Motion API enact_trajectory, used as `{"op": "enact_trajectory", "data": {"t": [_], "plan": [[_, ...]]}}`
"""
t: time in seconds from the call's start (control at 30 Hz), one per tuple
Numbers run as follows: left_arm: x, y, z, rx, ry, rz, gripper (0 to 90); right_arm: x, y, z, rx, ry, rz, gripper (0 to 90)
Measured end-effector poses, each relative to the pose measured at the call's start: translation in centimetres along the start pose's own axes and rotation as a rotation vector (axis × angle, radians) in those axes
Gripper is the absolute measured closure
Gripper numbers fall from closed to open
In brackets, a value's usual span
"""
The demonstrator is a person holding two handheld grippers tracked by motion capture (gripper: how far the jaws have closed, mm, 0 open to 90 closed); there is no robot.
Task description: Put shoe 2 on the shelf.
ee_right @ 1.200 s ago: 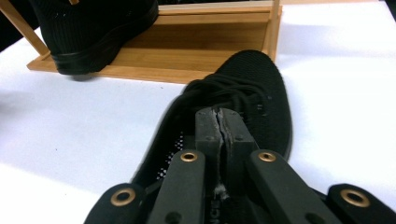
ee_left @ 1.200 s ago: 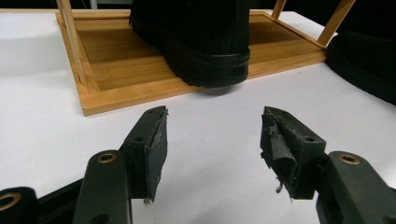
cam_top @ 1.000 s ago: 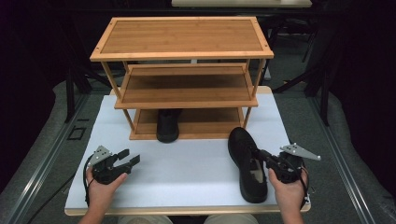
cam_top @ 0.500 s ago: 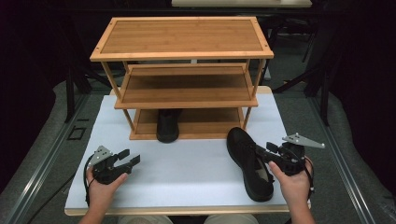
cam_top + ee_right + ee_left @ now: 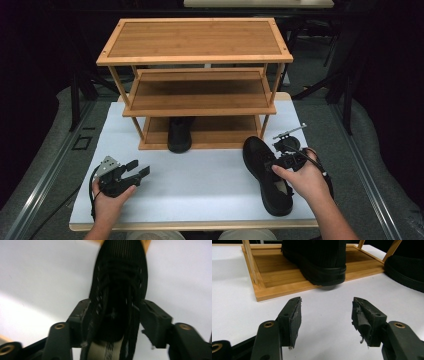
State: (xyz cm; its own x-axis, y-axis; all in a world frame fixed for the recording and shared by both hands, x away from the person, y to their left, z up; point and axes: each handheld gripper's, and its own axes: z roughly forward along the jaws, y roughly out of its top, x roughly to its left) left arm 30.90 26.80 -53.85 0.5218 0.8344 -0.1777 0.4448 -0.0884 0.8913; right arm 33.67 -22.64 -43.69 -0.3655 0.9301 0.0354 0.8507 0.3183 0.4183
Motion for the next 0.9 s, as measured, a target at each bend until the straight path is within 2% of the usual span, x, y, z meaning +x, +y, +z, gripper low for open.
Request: {"op": "enact_trajectory", "data": {"t": [0.1, 0.17, 0.2, 0.3, 0.4, 0.57, 0.63, 0.73, 0.83, 0.9], "plan": [[0.0, 0.0, 0.0, 0.001, -0.002, -0.001, 41.3, -0.4, 0.6, 0.4, 0.069, -0.007, 0.002, 54.5], [0.1, 0.0, 0.0, 0.003, -0.002, -0.001, 41.3, -0.8, 0.8, 0.5, 0.091, 0.012, 0.011, 59.5], [0.1, -0.1, 0.0, 0.007, -0.005, -0.001, 41.2, -1.0, 0.9, 0.5, 0.118, 0.018, 0.009, 61.7], [0.1, -0.1, 0.1, 0.006, -0.005, -0.004, 41.2, -1.3, 1.0, 0.6, 0.143, 0.035, 0.007, 67.6], [0.0, -0.1, 0.1, 0.004, -0.003, 0.000, 41.2, -1.3, 1.0, 0.8, 0.152, 0.032, -0.003, 72.9], [0.0, -0.1, 0.2, 0.010, -0.007, 0.000, 41.2, -0.9, 0.8, 1.0, 0.152, 0.017, -0.047, 82.4], [0.0, -0.1, 0.2, 0.011, -0.007, 0.000, 41.2, -1.0, 0.9, 0.9, 0.152, 0.020, -0.039, 83.3], [0.1, -0.1, 0.2, 0.011, -0.007, 0.001, 41.2, -1.1, 0.9, 0.6, 0.146, 0.048, -0.017, 84.0], [0.1, -0.1, 0.2, 0.008, -0.006, -0.006, 41.2, -1.0, 1.0, 0.1, 0.136, 0.105, -0.009, 84.4], [0.1, -0.1, 0.3, 0.010, -0.004, -0.006, 41.2, -0.6, 1.1, -0.2, 0.098, 0.125, -0.014, 84.4]]}}
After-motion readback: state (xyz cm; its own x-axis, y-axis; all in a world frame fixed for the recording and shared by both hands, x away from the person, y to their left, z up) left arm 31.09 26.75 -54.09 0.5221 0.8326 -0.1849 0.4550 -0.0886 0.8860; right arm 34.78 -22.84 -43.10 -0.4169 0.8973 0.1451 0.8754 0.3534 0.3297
